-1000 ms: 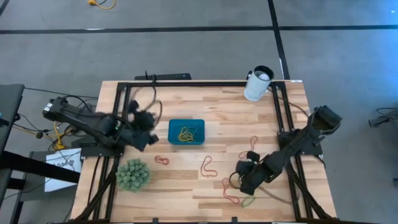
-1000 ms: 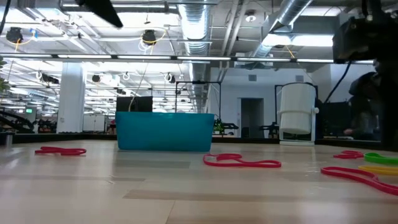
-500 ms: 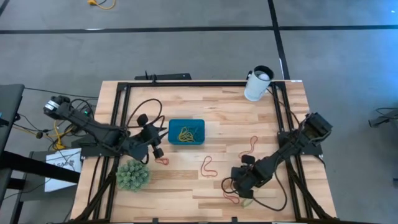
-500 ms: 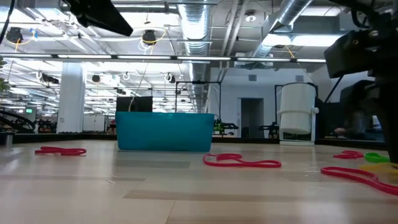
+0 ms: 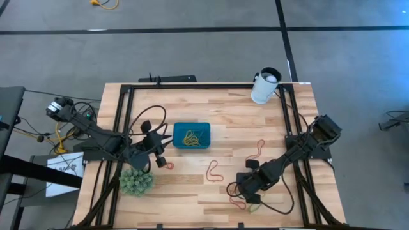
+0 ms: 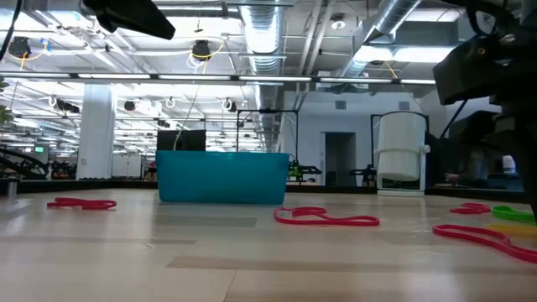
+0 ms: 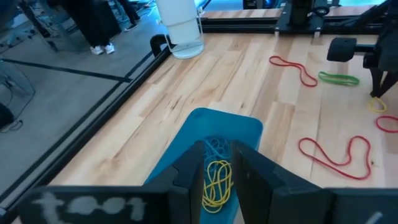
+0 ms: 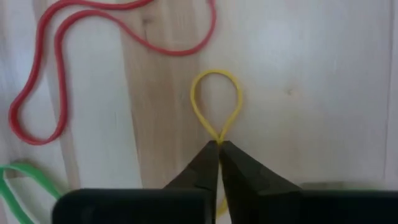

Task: Pick and place items into bin
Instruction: Put the yellow rubber band into the blue bin

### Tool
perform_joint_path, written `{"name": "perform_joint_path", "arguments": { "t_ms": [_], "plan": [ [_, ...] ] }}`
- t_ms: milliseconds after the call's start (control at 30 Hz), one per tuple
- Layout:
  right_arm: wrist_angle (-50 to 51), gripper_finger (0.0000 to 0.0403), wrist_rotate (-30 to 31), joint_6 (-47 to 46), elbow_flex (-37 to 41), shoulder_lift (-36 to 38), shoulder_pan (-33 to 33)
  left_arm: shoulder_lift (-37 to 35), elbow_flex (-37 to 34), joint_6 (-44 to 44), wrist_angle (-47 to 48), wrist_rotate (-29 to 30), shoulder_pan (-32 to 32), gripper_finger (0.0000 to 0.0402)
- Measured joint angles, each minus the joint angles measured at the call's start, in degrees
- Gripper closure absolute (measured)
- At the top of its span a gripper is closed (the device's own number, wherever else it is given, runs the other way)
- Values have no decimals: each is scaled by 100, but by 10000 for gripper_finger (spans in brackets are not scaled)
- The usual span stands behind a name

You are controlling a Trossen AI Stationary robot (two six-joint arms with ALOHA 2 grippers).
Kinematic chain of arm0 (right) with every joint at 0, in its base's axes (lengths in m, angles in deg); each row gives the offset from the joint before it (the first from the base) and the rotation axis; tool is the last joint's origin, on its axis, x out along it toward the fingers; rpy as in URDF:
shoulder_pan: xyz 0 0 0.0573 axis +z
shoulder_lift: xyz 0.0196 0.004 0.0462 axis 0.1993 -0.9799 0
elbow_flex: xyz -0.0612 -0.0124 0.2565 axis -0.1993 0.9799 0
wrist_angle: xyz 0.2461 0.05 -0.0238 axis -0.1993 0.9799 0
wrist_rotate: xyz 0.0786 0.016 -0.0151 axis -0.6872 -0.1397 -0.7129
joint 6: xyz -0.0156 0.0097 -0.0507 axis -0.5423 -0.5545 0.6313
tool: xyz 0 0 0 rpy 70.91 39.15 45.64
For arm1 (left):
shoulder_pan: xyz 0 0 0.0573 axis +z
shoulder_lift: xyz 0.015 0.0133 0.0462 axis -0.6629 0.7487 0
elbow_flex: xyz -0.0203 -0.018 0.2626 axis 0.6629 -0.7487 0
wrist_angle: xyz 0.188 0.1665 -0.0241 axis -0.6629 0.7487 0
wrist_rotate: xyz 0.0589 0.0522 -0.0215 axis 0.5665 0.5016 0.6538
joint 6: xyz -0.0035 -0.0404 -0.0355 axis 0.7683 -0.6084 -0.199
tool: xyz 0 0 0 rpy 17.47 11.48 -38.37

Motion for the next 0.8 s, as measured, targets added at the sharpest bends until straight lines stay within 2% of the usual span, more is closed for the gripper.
{"name": "perform_joint_path", "arguments": {
  "t_ms": [233, 433, 533, 667, 733, 800],
  "plan": [
    [172, 400, 481, 43, -248, 132, 22, 0, 0, -70, 5, 7, -40, 333],
    [323, 402, 1494, 337, -668, 574, -91, 0, 0, -88, 6, 20, -40, 333],
    [294, 402, 2323, 688, -880, 800, -224, 0, 0, -134, 7, 241, -37, 333],
    [-484, 402, 3613, 1407, -970, 951, -658, 0, 1, -183, 14, 691, -37, 333],
    [-1353, 402, 3716, 1965, -970, 949, -993, 0, 2, -186, 37, 843, -35, 333],
    [-2324, 403, 3544, 2397, -978, 874, -1373, 0, 2, -186, 40, 945, -37, 333]
  ]
}}
